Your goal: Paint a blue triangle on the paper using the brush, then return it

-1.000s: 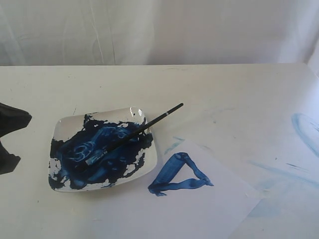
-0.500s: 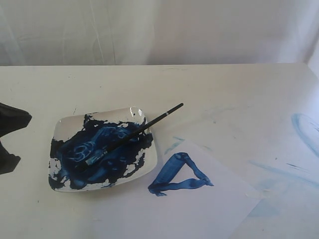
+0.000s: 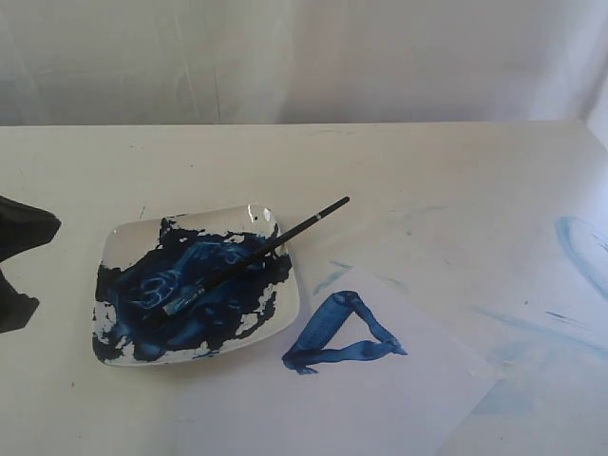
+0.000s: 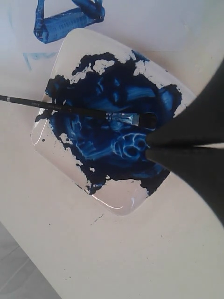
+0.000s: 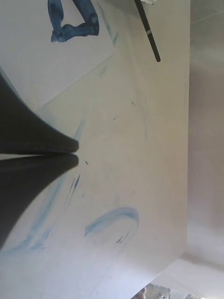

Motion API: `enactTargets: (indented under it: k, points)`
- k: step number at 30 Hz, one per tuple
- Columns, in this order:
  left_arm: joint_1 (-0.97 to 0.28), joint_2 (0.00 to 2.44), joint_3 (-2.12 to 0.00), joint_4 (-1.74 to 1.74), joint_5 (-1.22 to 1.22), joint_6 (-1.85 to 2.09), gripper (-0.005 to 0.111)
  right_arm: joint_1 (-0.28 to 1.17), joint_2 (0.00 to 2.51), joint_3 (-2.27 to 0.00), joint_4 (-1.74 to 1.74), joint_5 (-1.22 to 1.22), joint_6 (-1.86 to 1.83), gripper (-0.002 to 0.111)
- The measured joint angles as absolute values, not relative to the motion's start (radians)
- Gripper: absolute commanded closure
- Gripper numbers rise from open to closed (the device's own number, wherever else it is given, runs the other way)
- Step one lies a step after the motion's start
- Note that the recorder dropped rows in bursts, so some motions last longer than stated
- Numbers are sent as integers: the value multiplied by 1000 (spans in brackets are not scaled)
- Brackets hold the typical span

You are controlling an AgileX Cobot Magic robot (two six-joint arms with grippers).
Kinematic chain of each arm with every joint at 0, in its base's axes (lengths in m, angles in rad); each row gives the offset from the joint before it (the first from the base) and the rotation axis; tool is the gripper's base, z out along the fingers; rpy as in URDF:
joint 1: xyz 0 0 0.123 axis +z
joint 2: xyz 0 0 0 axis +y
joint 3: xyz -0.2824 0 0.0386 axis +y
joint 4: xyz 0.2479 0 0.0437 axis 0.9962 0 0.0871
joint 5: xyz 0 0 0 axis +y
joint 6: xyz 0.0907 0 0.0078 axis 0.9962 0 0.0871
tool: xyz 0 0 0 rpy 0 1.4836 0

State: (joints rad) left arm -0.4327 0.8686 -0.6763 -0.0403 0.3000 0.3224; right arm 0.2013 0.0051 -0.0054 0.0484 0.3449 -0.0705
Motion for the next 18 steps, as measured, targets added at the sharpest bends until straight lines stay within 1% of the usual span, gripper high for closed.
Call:
enactTargets:
  k: [16,18]
  points:
    - [-433,869,-676,-40,300,322,107,201,5,-5,48,343,-71,108]
    - [-433,869,-676,-40,300,322,107,221,5,-5,48,343,-71,108]
